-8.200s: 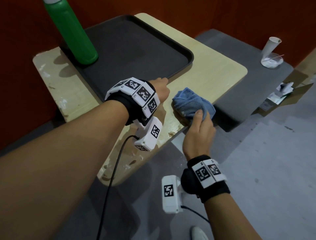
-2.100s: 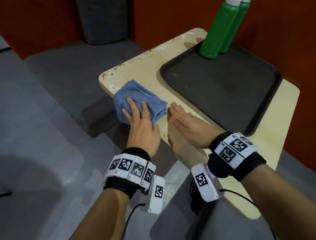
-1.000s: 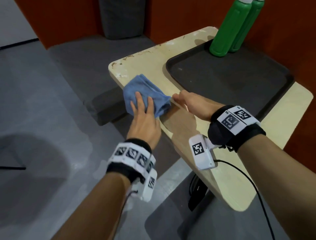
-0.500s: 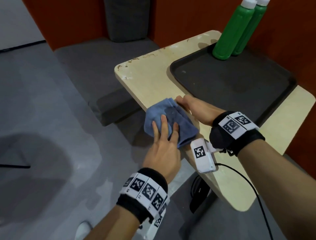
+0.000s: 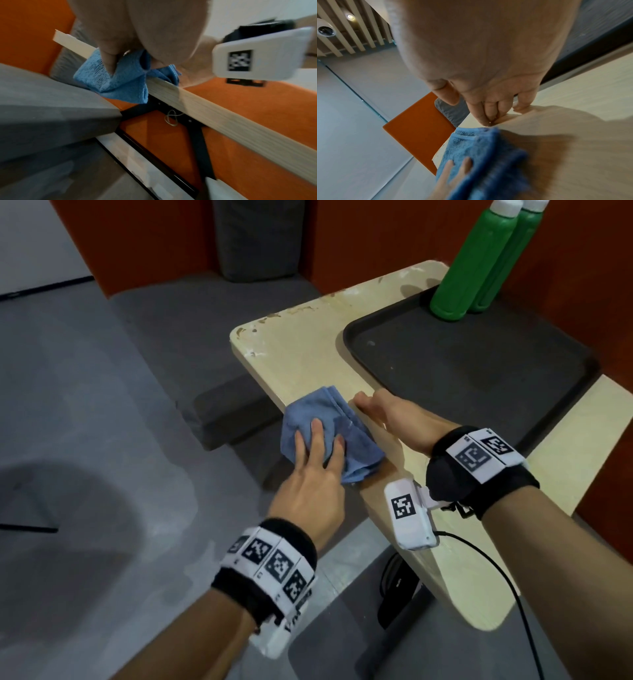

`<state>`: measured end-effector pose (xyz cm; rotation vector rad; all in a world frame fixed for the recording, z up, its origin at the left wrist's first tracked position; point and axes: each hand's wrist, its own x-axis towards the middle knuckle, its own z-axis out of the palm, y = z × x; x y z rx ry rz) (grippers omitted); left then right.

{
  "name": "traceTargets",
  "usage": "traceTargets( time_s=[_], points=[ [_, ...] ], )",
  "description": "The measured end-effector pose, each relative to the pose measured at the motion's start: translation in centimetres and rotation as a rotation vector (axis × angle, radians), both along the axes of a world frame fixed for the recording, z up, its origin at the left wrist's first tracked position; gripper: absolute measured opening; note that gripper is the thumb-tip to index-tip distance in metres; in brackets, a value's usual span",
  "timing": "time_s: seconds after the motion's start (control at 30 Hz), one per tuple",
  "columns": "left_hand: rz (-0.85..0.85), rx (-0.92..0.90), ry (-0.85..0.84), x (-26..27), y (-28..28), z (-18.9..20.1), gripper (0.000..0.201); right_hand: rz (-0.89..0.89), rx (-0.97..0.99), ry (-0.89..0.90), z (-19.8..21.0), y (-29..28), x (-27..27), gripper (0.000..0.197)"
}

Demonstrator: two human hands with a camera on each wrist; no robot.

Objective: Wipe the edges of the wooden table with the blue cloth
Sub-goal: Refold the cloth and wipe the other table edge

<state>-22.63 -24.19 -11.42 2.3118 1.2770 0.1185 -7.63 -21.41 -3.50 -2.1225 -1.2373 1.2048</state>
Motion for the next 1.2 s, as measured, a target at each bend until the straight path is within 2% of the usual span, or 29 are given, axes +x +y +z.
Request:
traceTargets(
  time_s=[0.03,0.13,0.2,0.3,0.33,0.4,0.43,0.53,0.6,0.67,0.73,0.77,0.8,0.83,0.9,1.0,1.03,1.1,1.2],
  points=[
    [0.02,-0.01,0.006,-0.1,1.0,0.1,0.069,-0.003,0.004,-0.004,0.0,0.0,0.0,0.053],
    [0.104,-0.028,0.001,-0.6,4.7,0.4,0.066,0.023,-0.012,-0.03,0.4,-0.2,-0.2,0.067],
    [0.117,-0.017,-0.015,-0.4,4.1,0.5,0.067,0.021,-0.011,-0.035,0.4,-0.2,-0.3,0.072],
    [-0.03,0.015,0.005,-0.3,-0.2,0.3,0.071,0.039,-0.016,-0.026,-0.1,0.1,0.5,0.055],
    [-0.072,0.028,0.022,-0.4,-1.0,0.0,0.072,0.053,-0.016,-0.033,-0.3,0.2,0.5,0.024],
    [-0.076,0.056,0.055,-0.6,0.1,-0.5,0.073,0.034,-0.031,-0.078,0.2,-0.1,0.0,0.051],
    [-0.038,0.066,0.065,-0.9,1.7,-0.5,0.073,0.032,-0.042,-0.071,0.4,-0.2,-0.2,0.055],
    [0.09,0.04,0.055,-1.7,6.8,-0.1,0.07,0.037,-0.084,-0.095,0.4,-0.7,0.0,0.052],
    [0.143,0.045,0.033,-1.7,7.6,-0.3,0.069,0.046,-0.046,-0.059,0.3,-0.6,0.1,0.051],
    [0.142,0.054,0.019,-1.0,5.5,-0.3,0.073,0.039,-0.04,-0.081,0.3,-0.4,0.0,0.051],
    [0.049,0.049,0.014,-0.2,1.8,-0.6,0.075,0.023,-0.033,-0.076,0.5,-0.3,-0.3,0.051],
    [0.0,0.045,0.008,0.0,0.3,-0.7,0.075,0.048,-0.012,-0.063,0.4,-0.3,-0.1,0.014],
    [-0.026,0.043,0.01,0.0,-0.2,-0.9,0.075,0.016,-0.013,-0.067,0.4,-0.1,-0.3,0.051],
    [-0.029,0.047,0.016,-0.2,0.2,-1.0,0.075,0.056,-0.034,-0.074,0.6,-0.2,-0.4,0.053],
    [0.012,0.082,0.049,-0.9,3.2,-1.1,0.076,0.067,-0.014,-0.094,0.3,-0.2,-0.2,0.043],
    [0.105,0.059,0.035,-1.6,7.1,-0.6,0.072,0.064,-0.093,-0.093,0.7,-0.6,-0.3,0.056],
    [0.127,0.055,0.026,-1.6,7.3,-0.6,0.071,0.092,-0.063,-0.085,-0.1,-0.3,0.3,0.056],
    [0.125,0.062,0.024,-1.0,5.5,-0.5,0.075,0.082,-0.033,-0.069,-0.1,-0.1,0.2,0.05],
    [-0.003,0.067,0.02,0.2,0.1,-0.8,0.075,0.036,-0.036,-0.087,0.5,0.1,-0.2,0.044]
  ],
)
